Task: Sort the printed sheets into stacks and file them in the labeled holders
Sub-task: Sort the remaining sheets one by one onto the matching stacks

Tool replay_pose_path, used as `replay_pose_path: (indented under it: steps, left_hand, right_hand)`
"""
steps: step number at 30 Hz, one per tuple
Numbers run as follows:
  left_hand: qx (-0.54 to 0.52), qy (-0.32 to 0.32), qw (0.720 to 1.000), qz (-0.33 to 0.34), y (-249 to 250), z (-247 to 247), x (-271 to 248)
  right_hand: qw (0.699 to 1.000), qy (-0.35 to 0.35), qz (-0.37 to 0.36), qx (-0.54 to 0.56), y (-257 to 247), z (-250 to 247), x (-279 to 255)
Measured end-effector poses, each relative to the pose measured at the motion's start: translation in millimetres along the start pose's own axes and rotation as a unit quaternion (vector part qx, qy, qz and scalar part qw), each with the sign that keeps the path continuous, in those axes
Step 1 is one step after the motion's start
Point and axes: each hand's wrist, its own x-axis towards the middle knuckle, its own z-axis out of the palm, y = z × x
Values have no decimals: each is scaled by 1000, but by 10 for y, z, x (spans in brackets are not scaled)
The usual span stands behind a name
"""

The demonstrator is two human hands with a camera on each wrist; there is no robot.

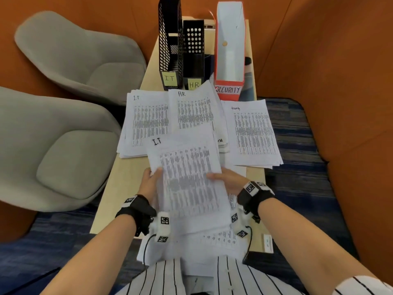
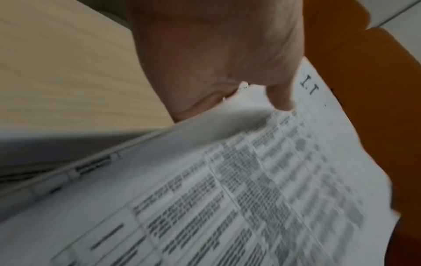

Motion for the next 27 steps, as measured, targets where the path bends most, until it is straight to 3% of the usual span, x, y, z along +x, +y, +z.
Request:
replay_pose_path:
  steps: [3,5,7,10,12,14,17,22,25,27]
  left_hand:
    - [45,-57,996,-44,-70,101,-82]
    - [111,-37,991,-61,-166,90,-93]
    - [135,-31,987,-86,-216,33,-75]
    - [118,-15,990,-75,-165,-7,-24]
    - [66,-1,995,-73,-26,-7,3]
    - [73,-18,994,-78,96,-36,40]
    - [152,-25,987,-36,183,-154,124]
    - [148,3,987,71,510,-275,242]
    - [117,1,983,144,747,-288,274]
    - [102,20,982,156,806,-285,269]
  right_hand:
    - [996,62,-41,49,162,216,105]
    - [982,121,-87,113,64,281,102]
    - [975,135,-114,138,-59,264,79]
    - [992,71,-89,53,-119,229,75]
    - [992,92,-71,-47,-121,253,114]
    - [988,122,-83,-41,-131,279,161]
    - [989,100,-96,51,-196,372,204]
    - [950,199,-235,-47,-479,558,224]
    - [937,170,-301,-60,-619,575,186]
    - [938,145,-302,-88,-588,562,200]
